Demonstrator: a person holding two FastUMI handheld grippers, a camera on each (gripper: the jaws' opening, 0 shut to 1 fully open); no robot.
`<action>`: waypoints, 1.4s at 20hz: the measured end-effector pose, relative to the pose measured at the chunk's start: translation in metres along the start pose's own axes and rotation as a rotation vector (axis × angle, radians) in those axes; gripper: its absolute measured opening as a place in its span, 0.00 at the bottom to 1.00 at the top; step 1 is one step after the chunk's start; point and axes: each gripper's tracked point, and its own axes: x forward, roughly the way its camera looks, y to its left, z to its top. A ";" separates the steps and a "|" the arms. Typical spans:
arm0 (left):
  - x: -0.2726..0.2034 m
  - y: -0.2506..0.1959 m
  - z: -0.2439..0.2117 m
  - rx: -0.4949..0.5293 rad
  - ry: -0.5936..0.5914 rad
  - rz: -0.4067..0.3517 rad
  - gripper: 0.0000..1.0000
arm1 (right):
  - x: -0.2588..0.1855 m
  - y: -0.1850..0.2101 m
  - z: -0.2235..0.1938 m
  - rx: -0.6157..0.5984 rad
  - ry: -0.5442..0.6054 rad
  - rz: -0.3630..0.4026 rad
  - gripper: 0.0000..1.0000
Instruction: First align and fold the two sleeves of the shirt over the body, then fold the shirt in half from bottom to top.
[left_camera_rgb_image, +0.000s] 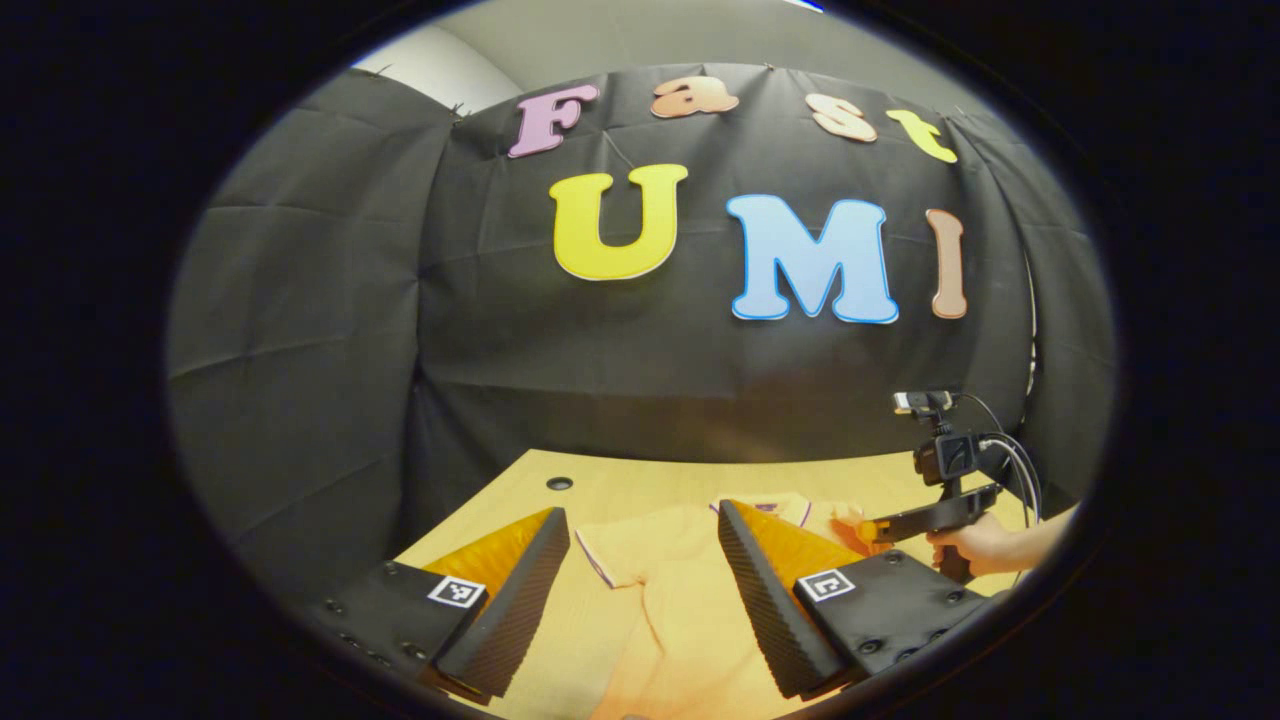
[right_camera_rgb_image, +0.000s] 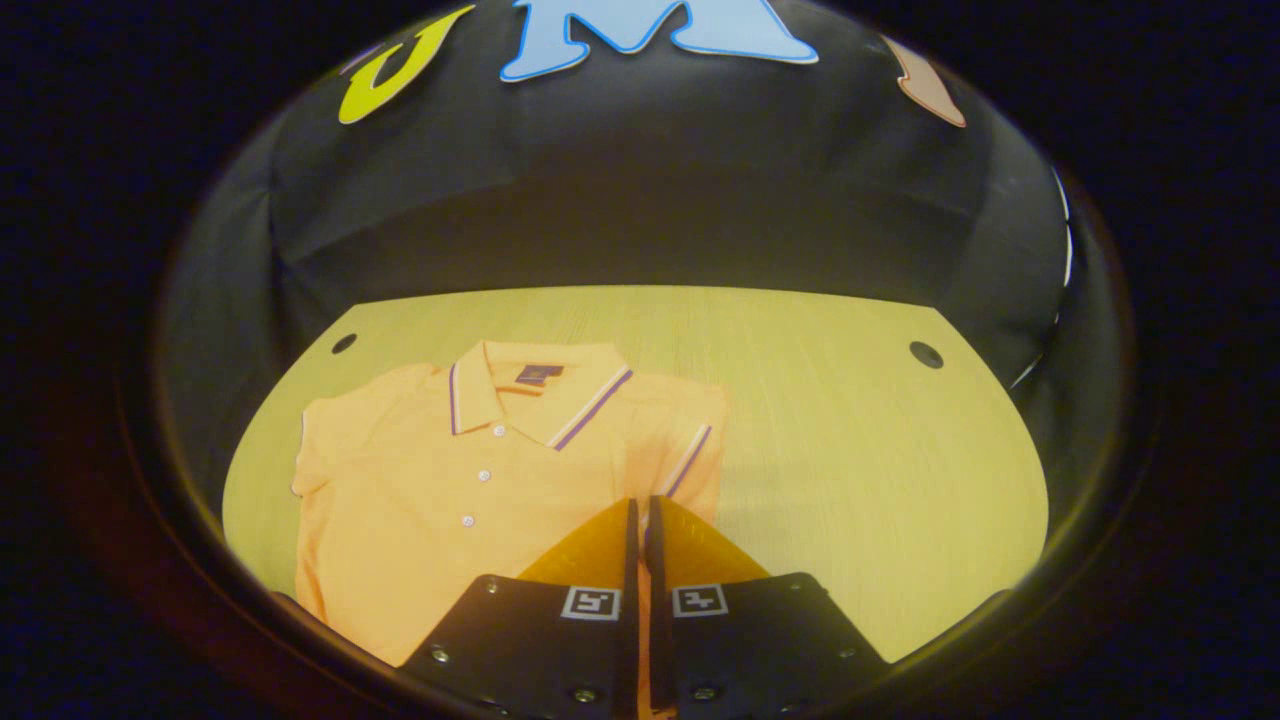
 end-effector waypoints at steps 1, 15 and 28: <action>0.005 0.002 -0.001 0.000 -0.001 -0.010 0.98 | 0.002 0.003 -0.003 0.001 0.009 -0.001 0.05; 0.099 0.009 -0.042 0.000 0.059 -0.176 0.98 | -0.048 0.023 -0.006 0.062 -0.023 -0.021 0.63; 0.176 0.030 -0.100 -0.036 0.147 -0.038 0.97 | -0.207 0.044 0.011 -0.075 -0.294 -0.005 0.98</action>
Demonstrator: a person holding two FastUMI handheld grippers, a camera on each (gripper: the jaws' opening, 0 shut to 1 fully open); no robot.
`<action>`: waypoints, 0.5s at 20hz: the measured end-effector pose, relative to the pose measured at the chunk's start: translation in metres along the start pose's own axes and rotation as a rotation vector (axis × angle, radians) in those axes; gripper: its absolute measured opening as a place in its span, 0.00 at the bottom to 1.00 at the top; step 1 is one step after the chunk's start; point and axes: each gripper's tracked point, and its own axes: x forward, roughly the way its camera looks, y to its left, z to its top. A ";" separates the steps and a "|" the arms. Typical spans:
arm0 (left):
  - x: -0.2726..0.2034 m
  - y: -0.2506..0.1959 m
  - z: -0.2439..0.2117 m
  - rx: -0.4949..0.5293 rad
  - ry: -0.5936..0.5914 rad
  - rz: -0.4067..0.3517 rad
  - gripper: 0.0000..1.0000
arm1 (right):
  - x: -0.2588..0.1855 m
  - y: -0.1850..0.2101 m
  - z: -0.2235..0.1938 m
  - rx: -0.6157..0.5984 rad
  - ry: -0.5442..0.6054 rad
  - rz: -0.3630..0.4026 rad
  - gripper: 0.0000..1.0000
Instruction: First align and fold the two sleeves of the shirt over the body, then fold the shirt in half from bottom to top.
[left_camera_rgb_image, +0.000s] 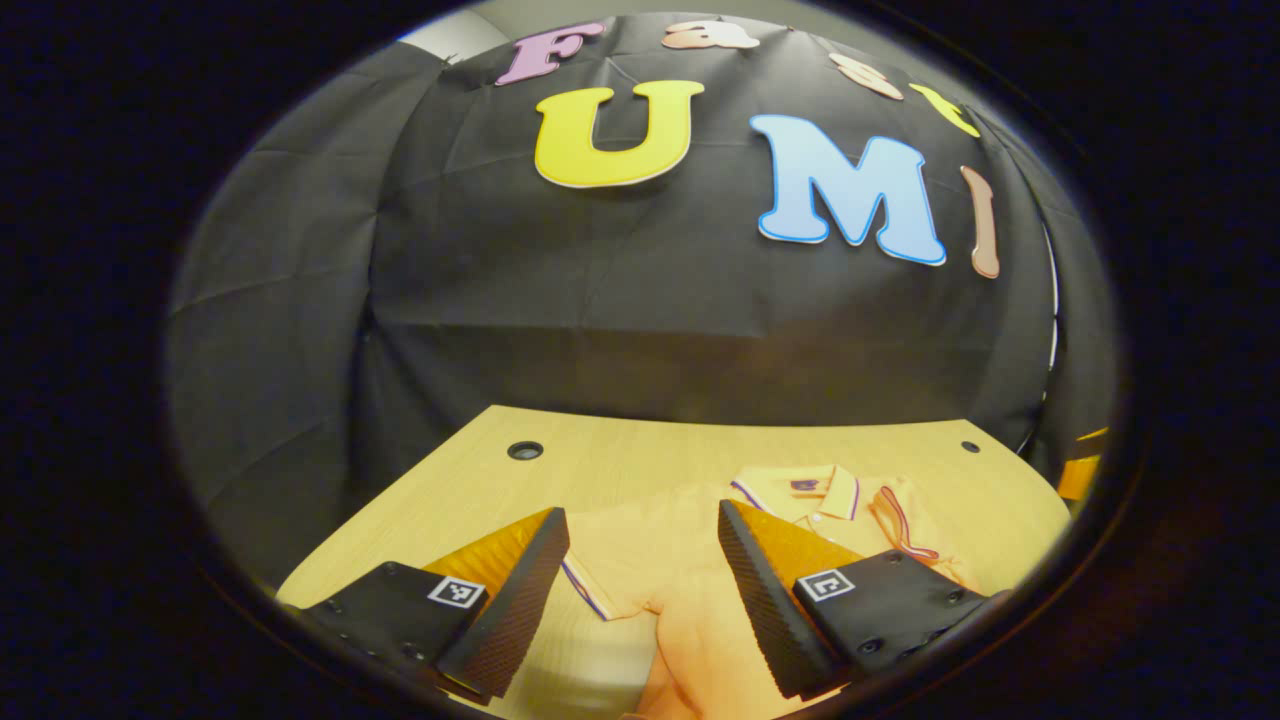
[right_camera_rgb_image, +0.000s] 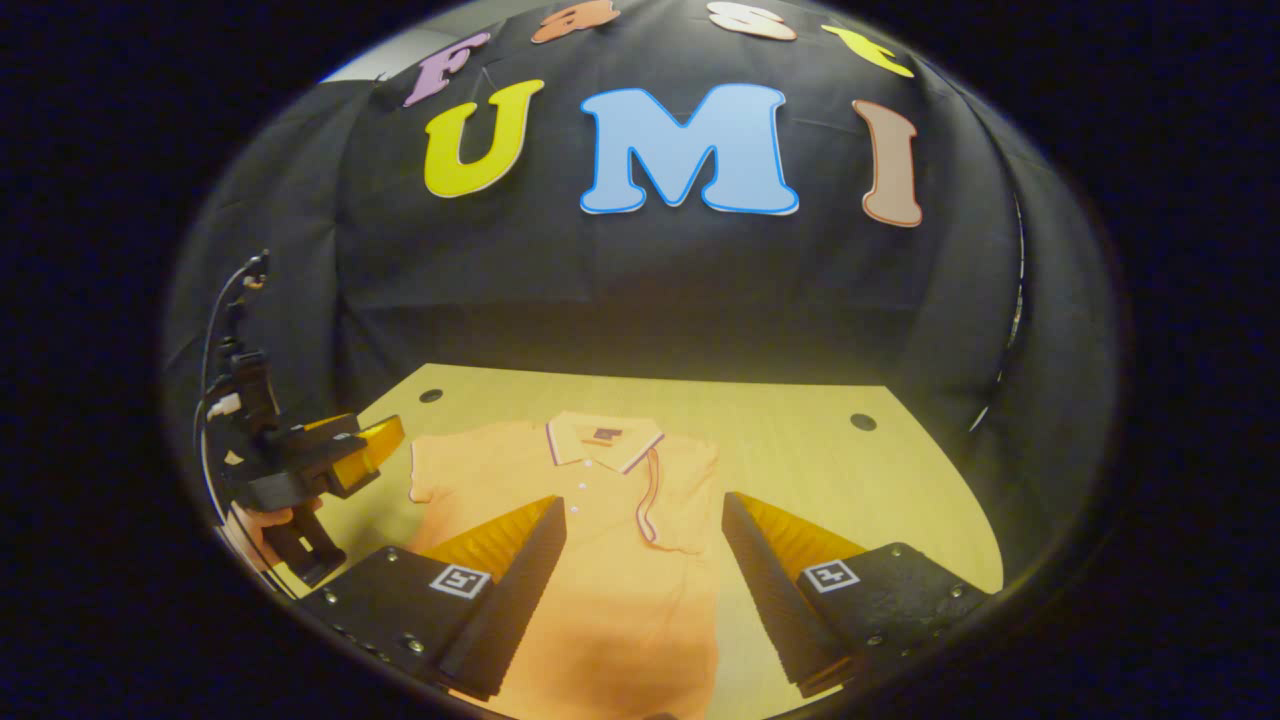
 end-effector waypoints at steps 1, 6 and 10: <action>0.007 0.005 -0.008 -0.005 0.014 0.013 0.98 | -0.010 0.001 0.000 -0.019 -0.010 -0.002 0.98; 0.055 0.037 -0.054 -0.064 0.141 0.089 0.98 | -0.047 0.016 -0.007 -0.019 -0.025 0.005 0.98; 0.089 0.058 -0.083 -0.100 0.234 0.133 0.94 | -0.067 0.022 -0.015 0.028 -0.003 0.001 0.98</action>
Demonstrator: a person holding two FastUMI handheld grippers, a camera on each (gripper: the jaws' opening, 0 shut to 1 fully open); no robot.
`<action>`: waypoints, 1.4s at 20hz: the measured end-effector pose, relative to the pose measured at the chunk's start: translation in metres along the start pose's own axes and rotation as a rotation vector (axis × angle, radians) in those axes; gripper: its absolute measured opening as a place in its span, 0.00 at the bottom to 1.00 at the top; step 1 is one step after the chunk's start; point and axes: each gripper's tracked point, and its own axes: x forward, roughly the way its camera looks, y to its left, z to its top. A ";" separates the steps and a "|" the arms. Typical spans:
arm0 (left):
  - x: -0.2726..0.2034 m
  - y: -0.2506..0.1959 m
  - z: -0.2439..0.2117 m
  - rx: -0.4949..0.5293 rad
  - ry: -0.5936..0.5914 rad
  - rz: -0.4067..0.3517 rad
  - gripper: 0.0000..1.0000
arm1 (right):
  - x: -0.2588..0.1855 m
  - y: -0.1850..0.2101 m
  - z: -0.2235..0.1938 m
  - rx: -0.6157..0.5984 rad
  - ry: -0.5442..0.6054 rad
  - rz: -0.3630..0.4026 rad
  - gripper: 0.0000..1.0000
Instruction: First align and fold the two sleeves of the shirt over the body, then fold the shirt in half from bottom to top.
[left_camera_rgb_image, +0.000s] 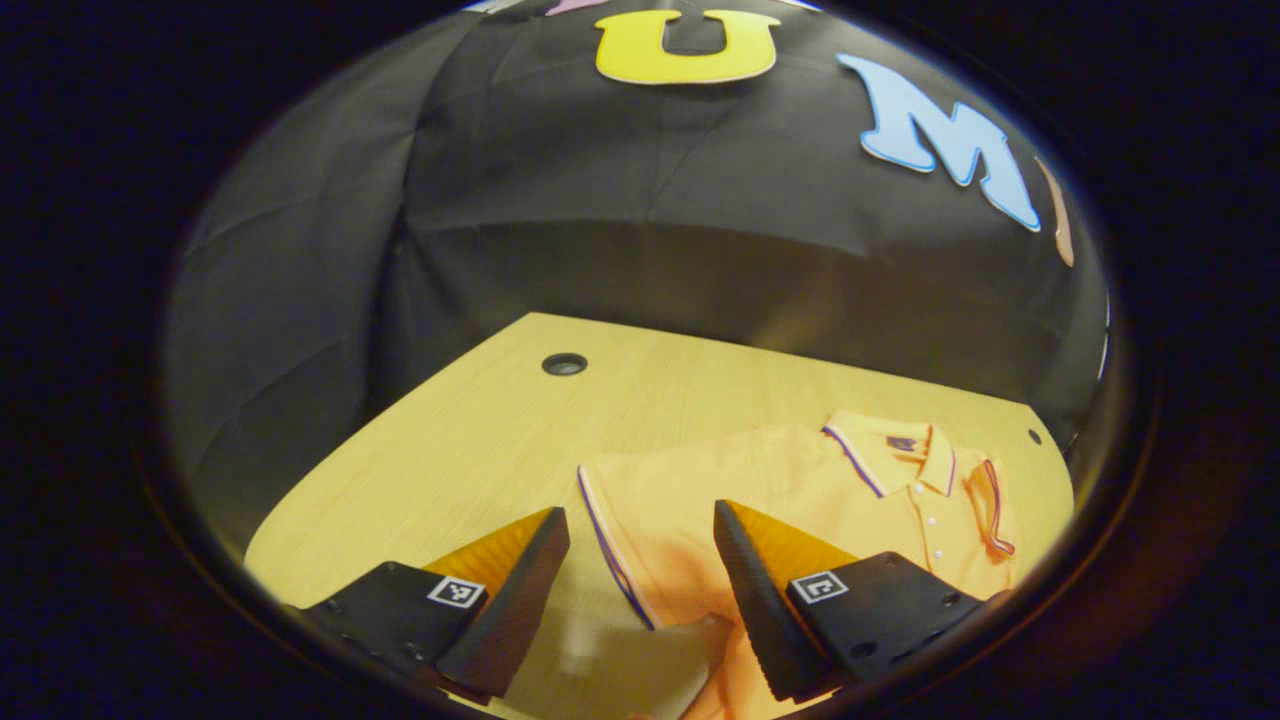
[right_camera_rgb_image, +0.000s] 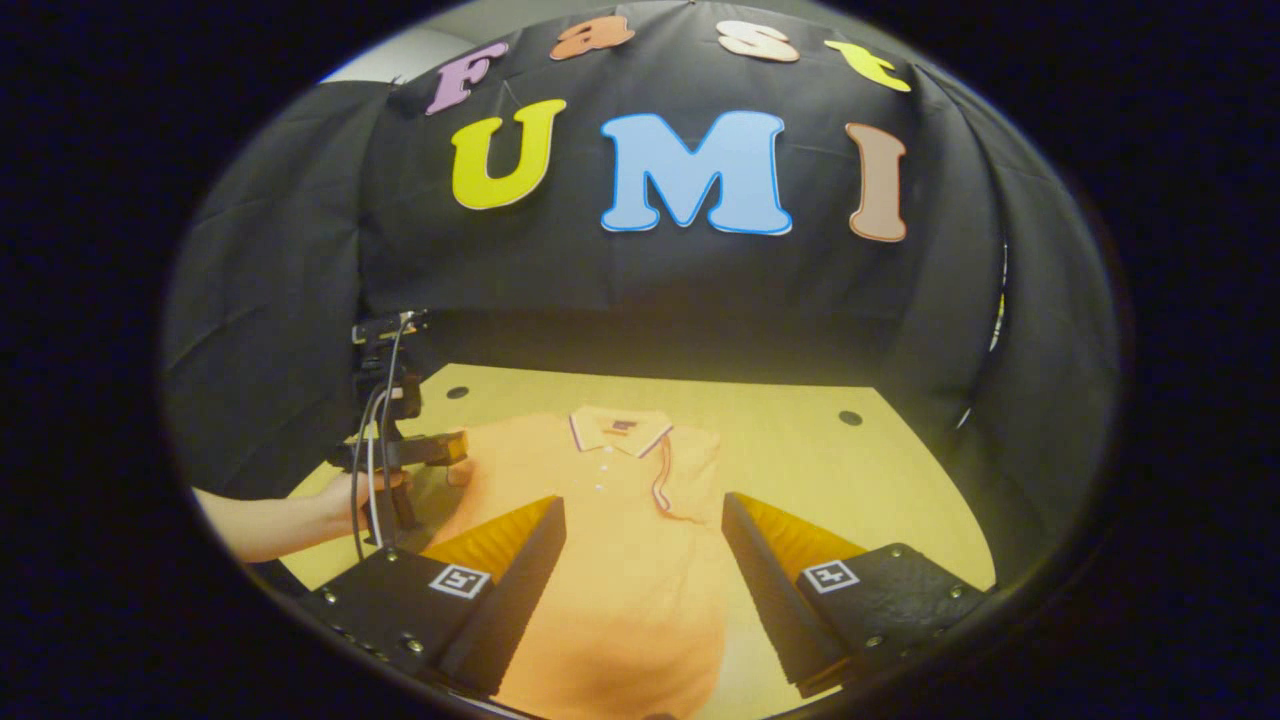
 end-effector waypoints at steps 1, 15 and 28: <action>0.008 0.002 -0.002 -0.004 0.019 0.002 0.94 | -0.003 -0.002 -0.002 0.005 0.007 -0.009 0.98; 0.046 -0.003 -0.019 0.110 0.108 0.014 0.84 | -0.019 0.017 -0.014 0.095 0.034 -0.018 0.98; 0.041 -0.037 0.000 0.224 0.072 -0.005 0.08 | -0.024 -0.001 -0.031 0.125 0.062 -0.046 0.98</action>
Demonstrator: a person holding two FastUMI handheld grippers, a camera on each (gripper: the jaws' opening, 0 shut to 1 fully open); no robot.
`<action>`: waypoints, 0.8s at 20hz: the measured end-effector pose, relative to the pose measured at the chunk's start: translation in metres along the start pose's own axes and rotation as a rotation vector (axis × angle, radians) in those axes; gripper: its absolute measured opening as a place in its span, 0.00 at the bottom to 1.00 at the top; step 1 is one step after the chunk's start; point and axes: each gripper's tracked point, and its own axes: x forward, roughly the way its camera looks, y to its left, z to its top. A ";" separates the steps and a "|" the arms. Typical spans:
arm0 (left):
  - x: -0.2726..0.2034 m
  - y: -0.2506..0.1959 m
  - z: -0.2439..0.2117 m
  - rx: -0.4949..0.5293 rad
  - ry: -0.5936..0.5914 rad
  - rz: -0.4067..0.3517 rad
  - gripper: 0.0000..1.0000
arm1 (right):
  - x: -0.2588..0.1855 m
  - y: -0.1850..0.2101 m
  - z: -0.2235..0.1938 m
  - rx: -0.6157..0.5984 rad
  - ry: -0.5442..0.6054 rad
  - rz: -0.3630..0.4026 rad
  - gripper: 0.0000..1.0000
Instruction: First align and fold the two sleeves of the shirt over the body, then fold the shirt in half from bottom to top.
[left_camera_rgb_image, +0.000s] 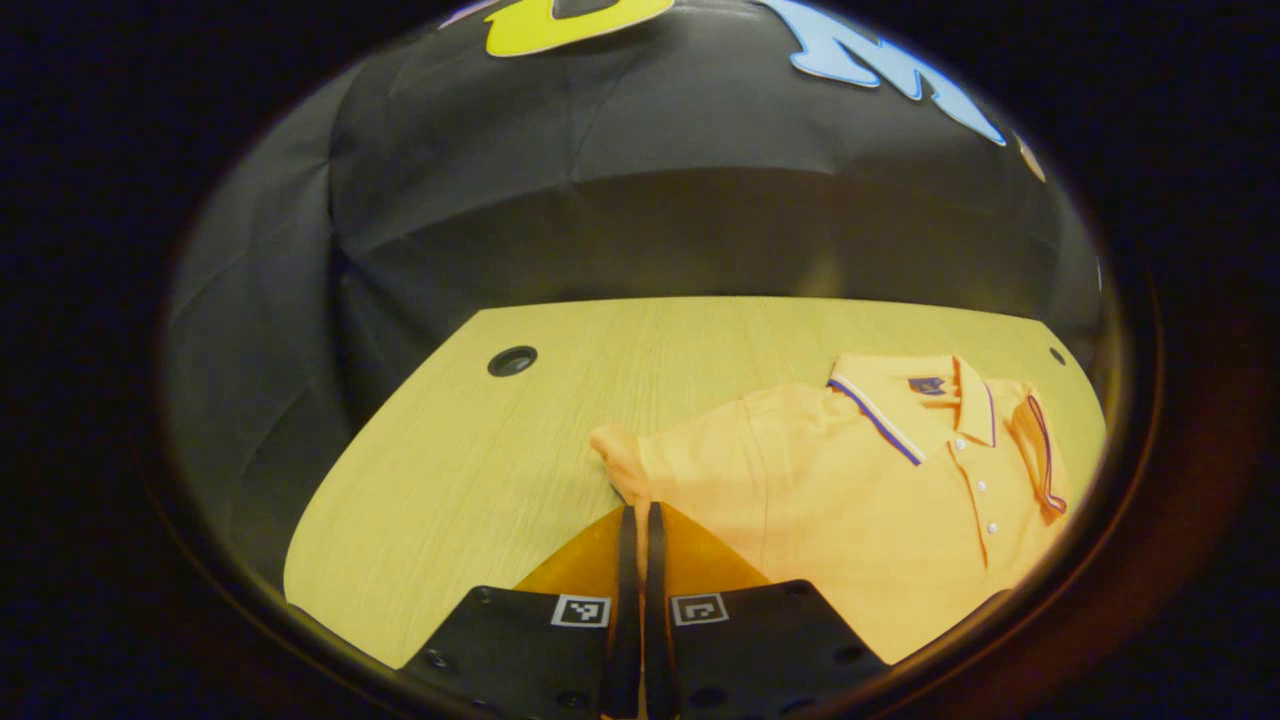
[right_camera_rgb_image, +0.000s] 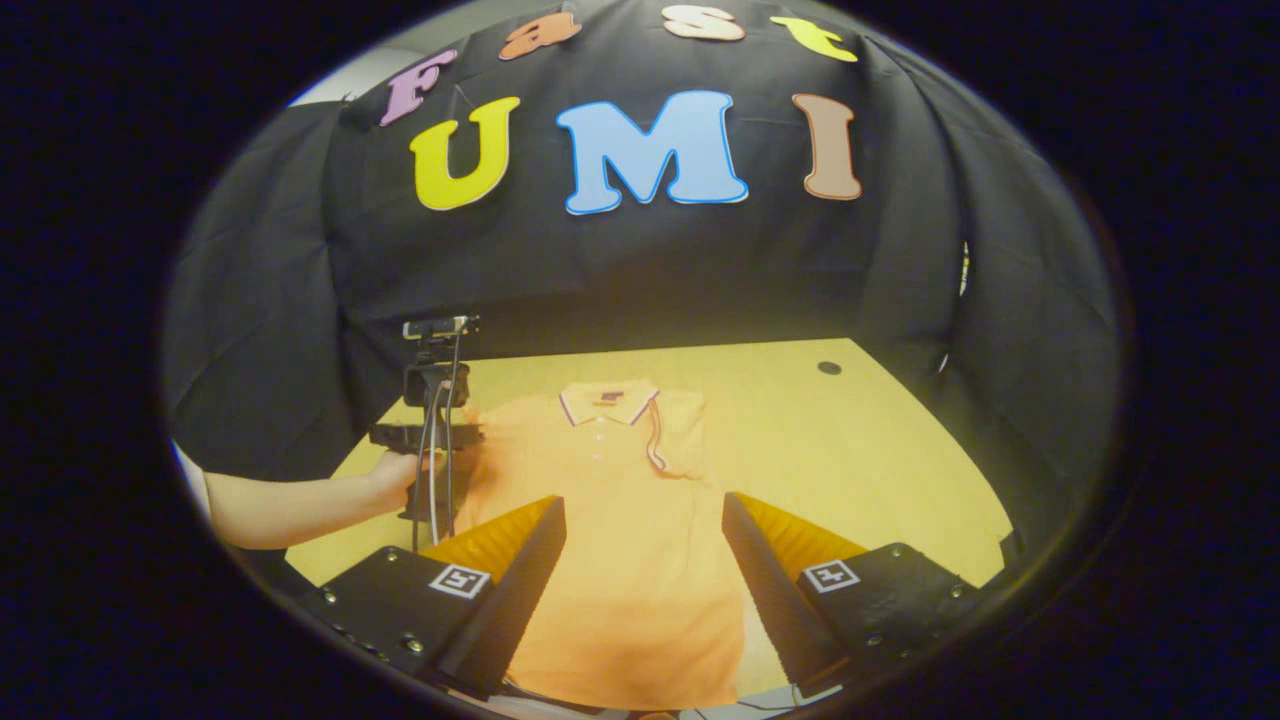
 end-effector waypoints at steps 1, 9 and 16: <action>-0.004 -0.005 0.006 0.014 -0.014 -0.007 0.08 | 0.002 -0.001 -0.001 0.003 0.001 0.000 0.98; -0.021 -0.057 0.029 0.121 -0.050 -0.100 0.08 | 0.017 -0.005 -0.006 0.035 -0.002 -0.035 0.98; -0.021 -0.096 0.021 0.178 -0.017 -0.158 0.08 | 0.026 -0.002 -0.012 0.058 0.016 -0.025 0.98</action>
